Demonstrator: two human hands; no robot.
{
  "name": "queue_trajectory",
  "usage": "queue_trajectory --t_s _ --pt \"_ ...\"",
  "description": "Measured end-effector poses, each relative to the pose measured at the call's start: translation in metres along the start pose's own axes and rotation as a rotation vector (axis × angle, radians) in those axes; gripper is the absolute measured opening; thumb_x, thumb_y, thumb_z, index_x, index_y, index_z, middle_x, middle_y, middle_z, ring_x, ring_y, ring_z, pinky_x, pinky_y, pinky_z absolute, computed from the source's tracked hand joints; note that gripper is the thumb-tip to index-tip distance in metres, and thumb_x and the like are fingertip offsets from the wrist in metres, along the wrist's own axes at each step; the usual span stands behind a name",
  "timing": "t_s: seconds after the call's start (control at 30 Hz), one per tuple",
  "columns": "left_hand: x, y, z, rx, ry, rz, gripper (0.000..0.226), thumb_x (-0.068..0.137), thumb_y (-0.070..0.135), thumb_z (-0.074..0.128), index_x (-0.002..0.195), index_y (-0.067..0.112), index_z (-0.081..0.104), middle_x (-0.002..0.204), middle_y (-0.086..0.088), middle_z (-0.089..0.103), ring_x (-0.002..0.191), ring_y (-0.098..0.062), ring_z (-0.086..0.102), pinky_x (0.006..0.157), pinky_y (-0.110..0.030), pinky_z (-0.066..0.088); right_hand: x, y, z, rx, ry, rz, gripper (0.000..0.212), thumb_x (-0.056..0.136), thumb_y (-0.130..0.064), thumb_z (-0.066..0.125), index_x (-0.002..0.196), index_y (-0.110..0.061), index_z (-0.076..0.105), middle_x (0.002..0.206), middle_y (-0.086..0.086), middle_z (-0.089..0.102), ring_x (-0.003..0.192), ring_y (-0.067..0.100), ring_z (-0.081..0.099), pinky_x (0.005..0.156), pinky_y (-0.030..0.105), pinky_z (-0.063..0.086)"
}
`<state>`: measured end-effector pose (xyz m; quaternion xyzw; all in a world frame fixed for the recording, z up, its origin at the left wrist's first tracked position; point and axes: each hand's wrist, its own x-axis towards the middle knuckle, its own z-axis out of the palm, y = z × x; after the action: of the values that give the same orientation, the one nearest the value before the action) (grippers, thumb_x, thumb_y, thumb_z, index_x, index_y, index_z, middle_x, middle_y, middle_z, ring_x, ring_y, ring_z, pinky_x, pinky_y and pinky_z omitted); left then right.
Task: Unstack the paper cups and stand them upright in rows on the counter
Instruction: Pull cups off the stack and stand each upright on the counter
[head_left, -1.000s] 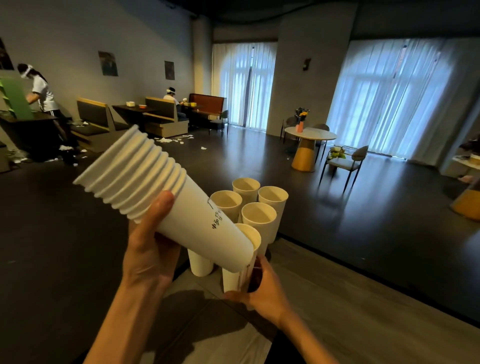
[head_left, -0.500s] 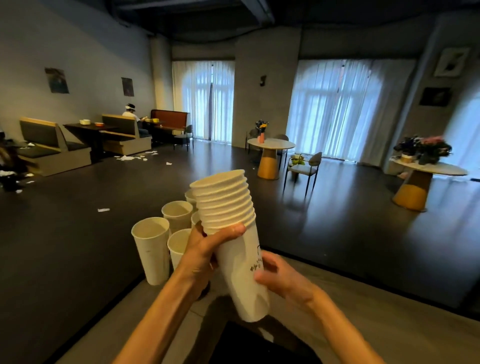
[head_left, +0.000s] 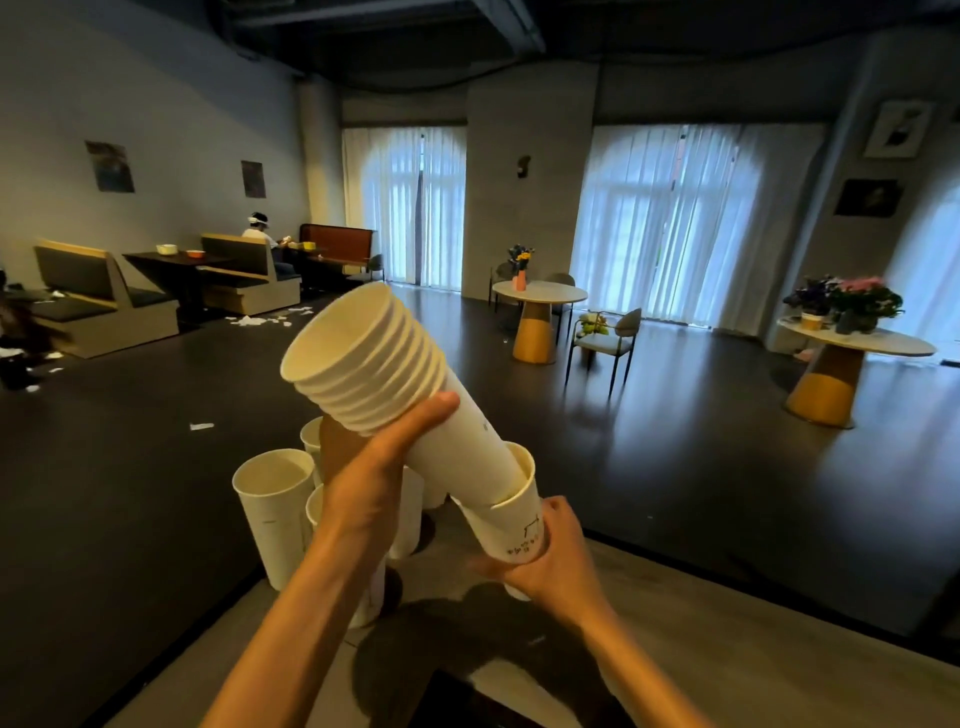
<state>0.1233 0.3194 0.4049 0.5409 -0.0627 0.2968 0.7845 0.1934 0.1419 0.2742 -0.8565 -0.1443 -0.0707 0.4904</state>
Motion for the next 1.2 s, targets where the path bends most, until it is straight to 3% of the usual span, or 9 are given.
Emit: queue_trajectory --t_s 0.13,0.23,0.27,0.4,0.63,0.8,0.97,1.07,1.2 --pt "0.032 0.017 -0.013 -0.143 0.134 0.033 0.073 0.055 0.026 0.086 0.121 0.031 0.054 0.113 0.007 0.064 0.106 -0.011 0.063 0.08 -0.031 0.058 0.028 0.022 0.02 0.103 0.052 0.101 0.09 0.054 -0.046 0.091 0.129 -0.03 0.044 0.127 -0.009 0.057 0.114 0.009 0.055 0.095 0.036 0.051" --pt "0.045 0.019 -0.032 -0.211 0.243 -0.003 0.107 0.035 0.042 0.097 0.131 0.03 0.051 0.127 -0.001 0.06 0.119 -0.019 0.06 0.091 -0.044 0.057 0.051 0.033 0.031 0.162 0.083 0.109 0.091 0.059 -0.037 0.091 0.135 -0.025 0.042 0.132 -0.004 0.058 0.115 0.01 0.055 0.095 0.033 0.048" --pt "0.049 0.017 -0.039 -0.237 0.271 -0.006 0.107 0.035 0.043 0.097 0.13 0.031 0.051 0.129 -0.001 0.06 0.12 -0.02 0.059 0.093 -0.047 0.056 0.061 0.036 0.036 0.169 0.083 0.111 0.093 0.059 -0.037 0.091 0.137 -0.024 0.041 0.134 -0.003 0.058 0.118 0.012 0.056 0.096 0.034 0.048" --pt "0.055 0.01 -0.061 -0.251 0.321 0.031 0.054 0.072 0.024 0.081 0.118 0.034 0.055 0.121 0.004 0.062 0.119 -0.018 0.059 0.1 -0.048 0.053 0.09 0.047 0.047 0.163 0.052 0.101 0.098 0.059 -0.041 0.09 0.141 -0.023 0.039 0.136 -0.002 0.057 0.124 0.016 0.055 0.099 0.036 0.049" --pt "0.068 -0.003 -0.093 -0.198 0.28 0.111 0.052 0.085 0.019 0.067 0.133 0.032 0.048 0.14 -0.005 0.057 0.124 -0.021 0.061 0.1 -0.05 0.052 0.123 0.065 0.064 0.123 0.002 0.08 0.098 0.061 -0.028 0.092 0.142 -0.023 0.038 0.14 -0.001 0.053 0.129 0.016 0.05 0.105 0.037 0.044" --pt "0.074 -0.008 -0.09 -0.169 0.191 0.14 0.068 0.072 0.028 0.072 0.136 0.027 0.047 0.148 -0.014 0.047 0.13 -0.029 0.055 0.103 -0.055 0.049 0.133 0.072 0.066 0.102 0.02 0.085 0.102 0.06 -0.029 0.092 0.144 -0.024 0.035 0.142 -0.001 0.051 0.131 0.017 0.048 0.106 0.04 0.043" --pt "0.071 -0.009 -0.079 -0.174 0.142 0.106 0.088 0.05 0.04 0.093 0.128 0.031 0.053 0.136 -0.007 0.057 0.129 -0.028 0.056 0.102 -0.053 0.05 0.134 0.076 0.067 0.099 0.016 0.098 0.099 0.062 -0.027 0.092 0.144 -0.023 0.036 0.141 -0.001 0.052 0.13 0.018 0.049 0.107 0.044 0.045" --pt "0.067 -0.008 -0.073 -0.169 0.127 0.055 0.098 0.044 0.045 0.094 0.131 0.028 0.053 0.141 -0.013 0.055 0.128 -0.029 0.056 0.103 -0.055 0.049 0.128 0.076 0.064 0.077 -0.034 0.135 0.105 0.057 -0.027 0.094 0.143 -0.024 0.034 0.139 -0.003 0.05 0.128 0.016 0.048 0.106 0.044 0.046" --pt "0.06 -0.008 -0.068 -0.2 0.122 -0.044 0.098 0.039 0.046 0.096 0.128 0.03 0.057 0.132 -0.008 0.063 0.122 -0.026 0.061 0.096 -0.051 0.053 0.111 0.081 0.042 0.061 -0.021 0.276 0.11 0.048 -0.032 0.097 0.138 -0.023 0.036 0.127 -0.004 0.05 0.116 0.016 0.052 0.098 0.04 0.051"
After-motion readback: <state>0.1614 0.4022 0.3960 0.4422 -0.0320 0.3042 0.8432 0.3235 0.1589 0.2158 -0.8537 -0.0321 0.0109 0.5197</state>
